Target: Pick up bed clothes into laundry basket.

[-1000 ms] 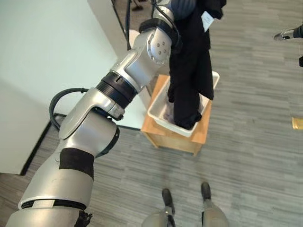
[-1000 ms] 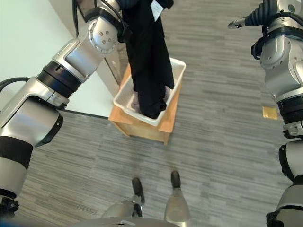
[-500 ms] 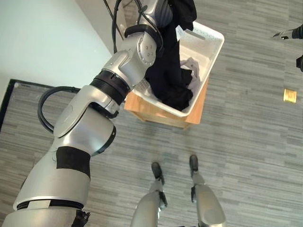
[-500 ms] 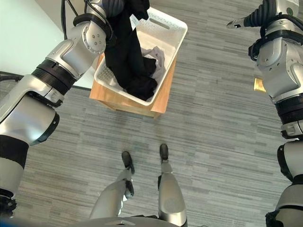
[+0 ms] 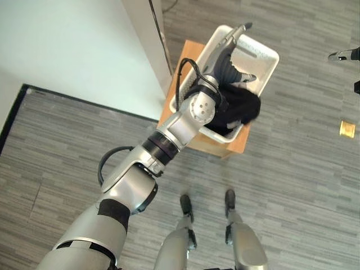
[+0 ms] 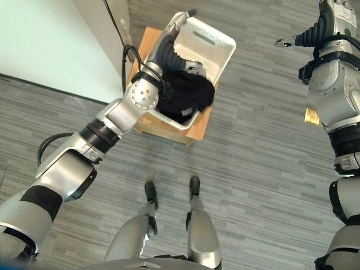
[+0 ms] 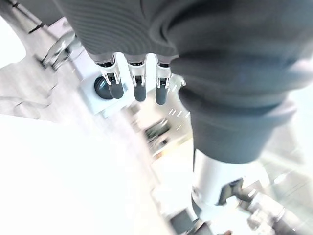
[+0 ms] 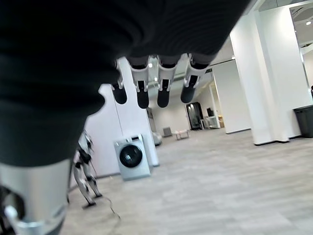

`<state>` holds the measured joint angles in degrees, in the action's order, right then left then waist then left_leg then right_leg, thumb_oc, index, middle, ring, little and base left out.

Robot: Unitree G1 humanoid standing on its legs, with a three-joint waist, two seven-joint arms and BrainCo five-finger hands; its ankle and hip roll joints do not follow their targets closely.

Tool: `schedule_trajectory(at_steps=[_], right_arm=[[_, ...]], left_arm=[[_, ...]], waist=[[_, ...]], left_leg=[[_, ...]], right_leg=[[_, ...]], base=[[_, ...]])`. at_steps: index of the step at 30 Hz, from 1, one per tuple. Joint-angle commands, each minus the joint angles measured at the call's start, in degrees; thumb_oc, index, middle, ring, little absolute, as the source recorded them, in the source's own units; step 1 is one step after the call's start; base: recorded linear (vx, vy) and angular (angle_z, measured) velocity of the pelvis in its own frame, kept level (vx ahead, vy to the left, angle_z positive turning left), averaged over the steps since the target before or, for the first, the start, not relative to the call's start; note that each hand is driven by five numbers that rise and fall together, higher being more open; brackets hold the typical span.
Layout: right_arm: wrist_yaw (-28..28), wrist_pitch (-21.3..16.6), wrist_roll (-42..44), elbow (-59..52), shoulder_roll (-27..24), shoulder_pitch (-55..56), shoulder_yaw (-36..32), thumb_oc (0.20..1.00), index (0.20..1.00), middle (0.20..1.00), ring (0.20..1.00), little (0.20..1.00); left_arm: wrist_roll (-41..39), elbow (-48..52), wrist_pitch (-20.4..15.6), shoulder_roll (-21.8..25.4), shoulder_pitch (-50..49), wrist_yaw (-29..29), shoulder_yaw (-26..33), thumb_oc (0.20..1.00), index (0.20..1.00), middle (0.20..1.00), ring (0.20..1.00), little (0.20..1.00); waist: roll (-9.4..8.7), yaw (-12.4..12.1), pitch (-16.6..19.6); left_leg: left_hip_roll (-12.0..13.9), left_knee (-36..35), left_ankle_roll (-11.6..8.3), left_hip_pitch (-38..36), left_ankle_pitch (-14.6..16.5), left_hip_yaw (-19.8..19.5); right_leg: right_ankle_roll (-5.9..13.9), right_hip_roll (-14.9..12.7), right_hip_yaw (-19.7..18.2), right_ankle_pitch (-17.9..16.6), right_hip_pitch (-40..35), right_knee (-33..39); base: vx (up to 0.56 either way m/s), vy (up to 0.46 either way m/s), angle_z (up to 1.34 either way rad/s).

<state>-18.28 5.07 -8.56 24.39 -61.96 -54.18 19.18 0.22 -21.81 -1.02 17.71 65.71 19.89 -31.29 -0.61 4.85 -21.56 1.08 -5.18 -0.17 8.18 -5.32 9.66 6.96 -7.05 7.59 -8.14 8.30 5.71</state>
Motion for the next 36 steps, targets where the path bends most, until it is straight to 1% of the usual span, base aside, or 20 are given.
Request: schedule_trajectory(at_steps=[1,6,7,8,9,10,11,12,13,15,18,19,21,24,25,26,27,30,34,36], right_arm=[[0.05,-2.05,-0.66,-4.21,-0.20,6.61,-5.81,1.000,1.000,1.000,1.000,1.000],[1.79,-2.34,-1.86,-8.58,1.27,11.89,-9.19,1.000,1.000,1.000,1.000,1.000],[2.16,-2.58,-2.09,-10.19,1.95,12.46,-9.68,1.000,1.000,1.000,1.000,1.000],[2.84,-3.13,-2.39,-13.02,2.83,14.86,-11.52,1.000,1.000,1.000,1.000,1.000],[3.01,-2.96,-2.55,-13.66,2.93,15.71,-12.13,1.000,1.000,1.000,1.000,1.000],[3.15,-3.56,-2.48,-15.11,3.75,16.89,-13.08,1.000,1.000,1.000,1.000,1.000],[3.58,-4.93,-2.66,-19.17,4.98,23.98,-17.86,1.000,1.000,1.000,1.000,1.000],[3.79,-5.41,-2.44,-22.32,5.40,28.42,-21.11,1.000,1.000,1.000,1.000,1.000],[3.75,-6.19,-2.43,-24.24,6.05,31.89,-23.47,1.000,1.000,1.000,1.000,1.000],[3.74,-6.85,-2.83,-25.90,6.47,35.17,-25.07,1.000,1.000,1.000,1.000,1.000],[6.03,-7.62,-3.70,-31.15,13.37,40.27,-26.69,1.000,1.000,1.000,1.000,1.000],[6.07,-7.57,-3.74,-31.32,13.49,40.58,-26.62,1.000,1.000,1.000,1.000,1.000],[7.69,-9.15,-2.96,-33.30,17.88,43.33,-25.71,1.000,1.000,1.000,1.000,1.000],[7.72,-11.19,-0.76,-32.73,19.81,44.94,-24.89,1.000,1.000,1.000,1.000,1.000],[7.68,-11.28,-0.74,-32.65,19.79,44.97,-24.82,1.000,1.000,1.000,1.000,1.000],[6.72,-11.89,0.23,-31.84,20.73,45.66,-25.16,1.000,1.000,1.000,1.000,1.000],[5.65,-12.56,1.33,-31.32,22.87,47.63,-26.27,1.000,1.000,1.000,1.000,1.000],[4.53,-13.76,2.23,-31.09,27.57,48.96,-26.61,1.000,1.000,1.000,1.000,1.000],[5.53,-14.56,4.93,-29.81,31.92,51.51,-26.95,1.000,1.000,1.000,1.000,1.000],[6.56,-14.53,5.69,-29.25,32.93,52.10,-26.03,1.000,1.000,1.000,1.000,1.000]], left_arm=[[-3.84,2.11,-5.40,-1.48,-0.79,0.50,1.25,1.000,1.000,1.000,1.000,1.000],[-5.11,7.20,-5.93,1.14,-3.09,1.41,3.62,1.000,1.000,1.000,1.000,1.000],[-5.63,8.24,-6.23,1.72,-4.11,2.06,4.62,1.000,1.000,1.000,1.000,1.000],[-5.96,10.97,-7.01,3.32,-6.08,2.55,6.51,1.000,1.000,1.000,1.000,1.000],[-5.95,11.45,-6.83,3.40,-6.52,2.49,6.49,1.000,1.000,1.000,1.000,1.000],[-6.14,13.08,-7.70,4.12,-7.95,3.05,8.18,1.000,1.000,1.000,1.000,1.000],[-6.47,18.05,-8.58,5.16,-13.80,2.59,10.85,1.000,1.000,1.000,1.000,1.000],[-6.84,20.05,-8.96,5.18,-17.03,2.27,11.72,1.000,1.000,1.000,1.000,1.000],[-7.20,21.90,-9.32,5.50,-20.69,2.17,13.76,1.000,1.000,1.000,1.000,1.000],[-7.80,23.52,-9.65,5.53,-24.79,1.70,14.58,1.000,1.000,1.000,1.000,1.000],[-9.12,27.90,-9.97,7.09,-42.99,-0.56,22.93,1.000,1.000,1.000,1.000,1.000],[-9.13,28.22,-9.83,7.14,-43.50,-0.62,22.98,1.000,1.000,1.000,1.000,1.000],[-12.86,26.99,-10.61,6.82,-56.17,-2.39,29.47,1.000,1.000,1.000,1.000,1.000],[-16.82,25.61,-11.71,4.76,-65.72,-3.61,34.30,1.000,1.000,1.000,1.000,1.000],[-16.87,25.72,-11.69,4.76,-65.90,-3.66,34.35,1.000,1.000,1.000,1.000,1.000],[-17.89,24.94,-12.01,3.93,-67.07,-4.05,34.60,1.000,1.000,1.000,1.000,1.000],[-21.01,23.71,-12.75,2.92,-68.24,-5.52,35.05,1.000,1.000,1.000,1.000,1.000],[-24.20,22.89,-13.30,3.06,-70.60,-7.28,36.56,1.000,1.000,1.000,1.000,1.000],[-26.18,22.62,-13.14,3.56,-71.16,-9.01,38.38,1.000,1.000,1.000,1.000,1.000],[-26.45,22.73,-13.28,2.86,-72.79,-9.85,38.75,1.000,1.000,1.000,1.000,1.000]], waist=[[-1.25,-2.47,7.37],[-0.17,-3.49,8.39],[0.44,-3.48,8.12],[1.74,-3.12,7.89],[1.61,-3.25,8.00],[1.96,-3.48,8.19],[2.04,-3.27,9.17],[1.83,-3.17,10.20],[1.74,-3.02,10.40],[1.65,-3.31,11.26],[0.90,-6.33,15.15],[0.85,-6.01,15.50],[0.33,-9.07,16.90],[0.62,-12.25,16.91],[0.60,-12.07,17.01],[0.44,-12.62,15.86],[0.06,-12.01,14.24],[0.05,-10.68,13.81],[0.05,-7.81,15.07],[0.32,-8.02,15.73]], left_leg=[[0.89,0.18,-2.42,-0.16,2.39,-4.33],[-0.21,0.18,-1.36,-4.44,3.14,-6.21],[-0.29,0.18,-1.02,-5.77,3.56,-6.93],[0.12,0.18,-0.57,-6.27,2.73,-8.04],[0.16,0.18,-0.68,-6.36,2.88,-7.99],[0.10,0.18,-0.55,-6.46,2.56,-8.98],[-0.42,0.18,-0.80,-6.71,1.60,-12.25],[-0.92,0.18,-0.92,-6.88,1.90,-14.13],[-1.54,0.18,-1.10,-6.71,0.91,-16.39],[-2.06,0.18,-1.35,-6.58,1.19,-18.35],[-1.96,0.18,-2.61,-6.49,1.31,-20.49],[-1.98,0.18,-2.57,-6.66,1.75,-20.74],[-1.19,0.18,-3.31,-6.30,0.95,-21.59],[-1.52,1.87,-3.04,-5.06,0.94,-22.21],[-1.61,2.11,-3.04,-4.91,1.05,-22.36],[-1.65,4.89,-3.46,-2.17,1.03,-19.37],[1.79,8.81,-2.77,0.65,2.49,-5.67],[7.25,12.17,-2.27,0.90,3.41,12.20],[14.60,11.81,-3.53,-3.35,3.80,24.55],[13.35,9.71,-3.31,-4.36,3.51,23.78]], right_leg=[[2.69,-4.35,3.92,4.12,-3.70,-4.04],[3.13,-5.24,5.81,6.13,-4.58,-14.83],[3.71,-4.97,4.84,5.77,-3.75,-19.04],[3.73,-2.47,1.89,7.06,-2.04,-23.04],[3.62,-2.49,1.75,7.62,-1.68,-23.94],[3.07,-0.69,-0.36,9.74,-1.46,-23.33],[0.72,3.96,-6.64,12.53,-1.75,-20.51],[0.06,6.09,-10.73,12.67,-2.34,-17.96],[-0.28,7.49,-15.35,11.28,-2.61,-15.64],[-0.72,7.98,-17.91,10.35,-3.08,-13.04],[-0.77,4.40,-13.92,6.91,-7.11,-4.92],[-0.83,4.34,-13.60,7.11,-7.60,-4.45],[-0.82,3.71,-10.93,5.30,-9.70,-1.04],[-0.89,3.14,-8.64,6.28,-10.49,-0.71],[-0.88,3.09,-8.48,6.33,-10.52,-0.71],[-0.93,1.97,-6.36,6.80,-10.85,-0.71],[-0.97,-0.06,-0.90,7.95,-11.66,-0.71],[-1.87,-1.11,9.63,9.07,-13.35,-0.82],[-2.59,-2.72,21.72,9.49,-15.92,-1.49],[-2.05,-2.82,23.36,9.30,-16.85,-1.45]], base=[[0.18,-0.034,0.26],[0.08,0.005,0.33],[-0.01,0.038,0.24],[0.02,0.023,0.26],[-0.02,0.001,0.51],[0.04,-0.133,0.47],[0.11,-0.187,0.65],[0.11,-0.240,0.99],[0.09,-0.135,1.30],[0.10,-0.149,1.54],[0.09,-0.242,0.87],[0.11,-0.300,1.06],[0.03,-0.218,1.13],[-0.06,-0.053,0.44],[-0.17,0.012,0.21],[-0.28,0.010,0.76],[-0.36,-0.011,1.35],[-0.22,-0.038,2.17],[-0.07,0.056,2.36],[0.12,0.128,1.98]])
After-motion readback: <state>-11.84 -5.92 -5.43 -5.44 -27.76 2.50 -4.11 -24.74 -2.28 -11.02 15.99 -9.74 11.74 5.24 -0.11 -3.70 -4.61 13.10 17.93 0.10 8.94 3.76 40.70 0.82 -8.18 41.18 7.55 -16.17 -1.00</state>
